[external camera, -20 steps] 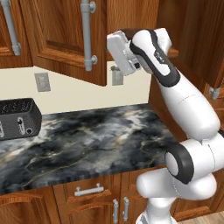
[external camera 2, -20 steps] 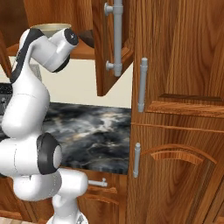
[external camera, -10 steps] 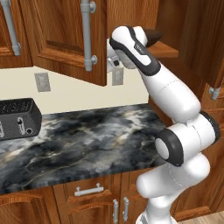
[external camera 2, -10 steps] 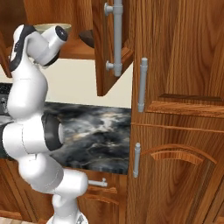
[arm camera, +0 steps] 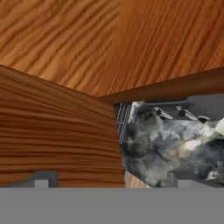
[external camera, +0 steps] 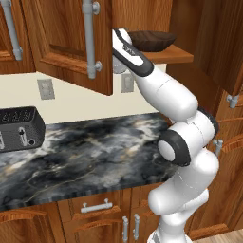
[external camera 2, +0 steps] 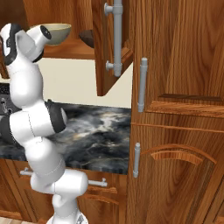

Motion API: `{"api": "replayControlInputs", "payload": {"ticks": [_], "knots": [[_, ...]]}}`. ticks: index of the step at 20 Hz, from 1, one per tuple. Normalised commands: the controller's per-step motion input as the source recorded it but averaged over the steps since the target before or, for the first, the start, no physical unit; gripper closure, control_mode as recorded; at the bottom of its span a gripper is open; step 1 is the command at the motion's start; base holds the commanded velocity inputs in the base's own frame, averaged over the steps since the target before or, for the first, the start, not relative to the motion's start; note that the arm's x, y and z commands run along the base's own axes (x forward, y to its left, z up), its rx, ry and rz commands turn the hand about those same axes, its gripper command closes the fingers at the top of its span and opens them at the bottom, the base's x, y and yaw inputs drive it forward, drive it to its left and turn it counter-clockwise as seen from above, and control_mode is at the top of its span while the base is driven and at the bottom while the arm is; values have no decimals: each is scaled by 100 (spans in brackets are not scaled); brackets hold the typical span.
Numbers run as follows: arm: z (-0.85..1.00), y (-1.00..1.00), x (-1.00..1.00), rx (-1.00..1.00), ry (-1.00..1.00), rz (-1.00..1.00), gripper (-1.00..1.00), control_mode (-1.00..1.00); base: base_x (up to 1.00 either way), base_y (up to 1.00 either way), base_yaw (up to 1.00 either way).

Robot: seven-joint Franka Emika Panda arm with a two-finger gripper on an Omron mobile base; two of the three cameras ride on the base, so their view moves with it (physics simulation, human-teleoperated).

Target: Move the bowls from the cabinet to the plates on the dining table.

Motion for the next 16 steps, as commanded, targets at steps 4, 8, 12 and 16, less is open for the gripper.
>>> {"api": "replayControlInputs", "payload": {"ticks": [4, 8, 12, 16], "knots": [[0, 96, -14, 0, 0, 19, -100, -100, 0, 0, 0], [0, 96, -10, -2, 0, 19, -100, -100, 0, 0, 0], [0, 78, -1, -3, -1, 17, -100, -100, 0, 0, 0], [0, 15, -12, -10, -6, 10, -100, -100, 0, 0, 0]]}}
